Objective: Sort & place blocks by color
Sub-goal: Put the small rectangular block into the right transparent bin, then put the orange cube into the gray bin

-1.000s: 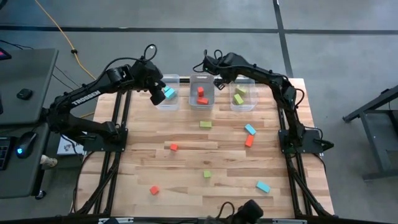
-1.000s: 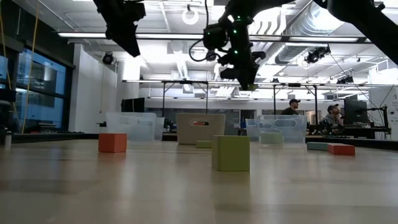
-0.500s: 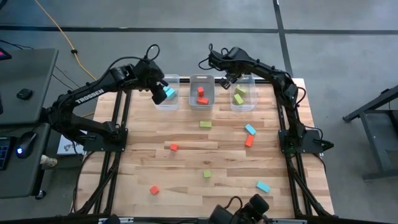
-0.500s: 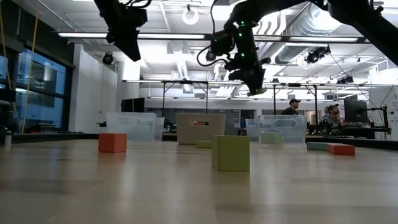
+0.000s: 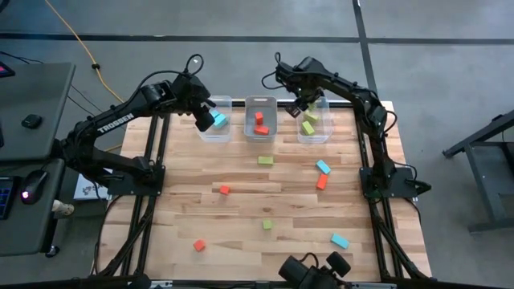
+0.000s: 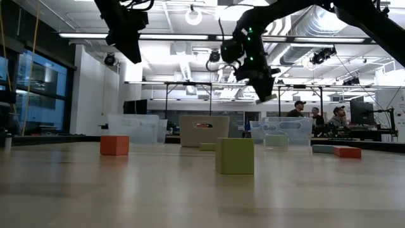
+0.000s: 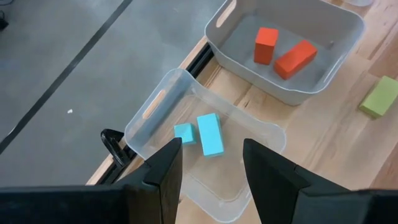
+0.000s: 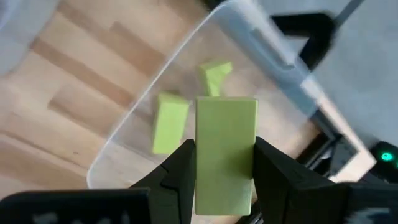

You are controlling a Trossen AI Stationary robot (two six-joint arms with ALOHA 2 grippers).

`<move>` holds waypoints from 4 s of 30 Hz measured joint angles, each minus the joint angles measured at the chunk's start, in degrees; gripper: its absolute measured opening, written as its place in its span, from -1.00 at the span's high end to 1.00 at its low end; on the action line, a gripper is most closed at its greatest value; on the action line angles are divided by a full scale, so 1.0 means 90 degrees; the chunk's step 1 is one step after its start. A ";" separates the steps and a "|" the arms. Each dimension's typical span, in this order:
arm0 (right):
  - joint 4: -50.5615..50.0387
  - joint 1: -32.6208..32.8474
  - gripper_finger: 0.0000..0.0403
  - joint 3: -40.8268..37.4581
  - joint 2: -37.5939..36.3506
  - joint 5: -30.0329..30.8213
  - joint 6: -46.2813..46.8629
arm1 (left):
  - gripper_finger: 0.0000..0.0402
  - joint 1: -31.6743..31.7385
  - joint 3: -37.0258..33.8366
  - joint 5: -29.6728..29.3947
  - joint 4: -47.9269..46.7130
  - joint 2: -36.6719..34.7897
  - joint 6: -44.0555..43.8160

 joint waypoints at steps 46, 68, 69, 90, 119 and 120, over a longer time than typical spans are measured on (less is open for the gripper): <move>0.1486 -0.0527 0.46 -0.2503 -0.0046 -0.0718 -0.0064 | 0.28 0.0000 0.0000 0.0007 0.0000 -0.0005 -0.0181; 0.1835 -0.0793 0.31 -0.2503 -0.0046 -0.1272 -0.0517 | 0.28 -0.0002 0.0000 0.0007 0.0002 -0.0005 -0.0181; 0.1842 -0.0792 0.26 -0.2503 -0.0046 -0.1273 -0.0517 | 0.28 -0.0002 0.0000 0.0007 0.0002 -0.0005 -0.0181; 0.0856 -0.0581 0.19 -0.1449 -0.0039 -0.1214 0.0026 | 0.28 -0.0002 0.0000 -0.0032 0.0210 -0.0005 -0.0103; -0.0073 0.1322 0.19 0.1846 -0.0640 0.0046 0.1162 | 0.03 -0.0557 -0.0232 0.1154 -0.1224 -0.0022 -0.1939; -0.0048 0.1374 0.19 0.1846 -0.0711 0.0137 0.1173 | 0.03 -0.0660 -0.0273 0.1154 -0.1333 -0.0022 -0.1971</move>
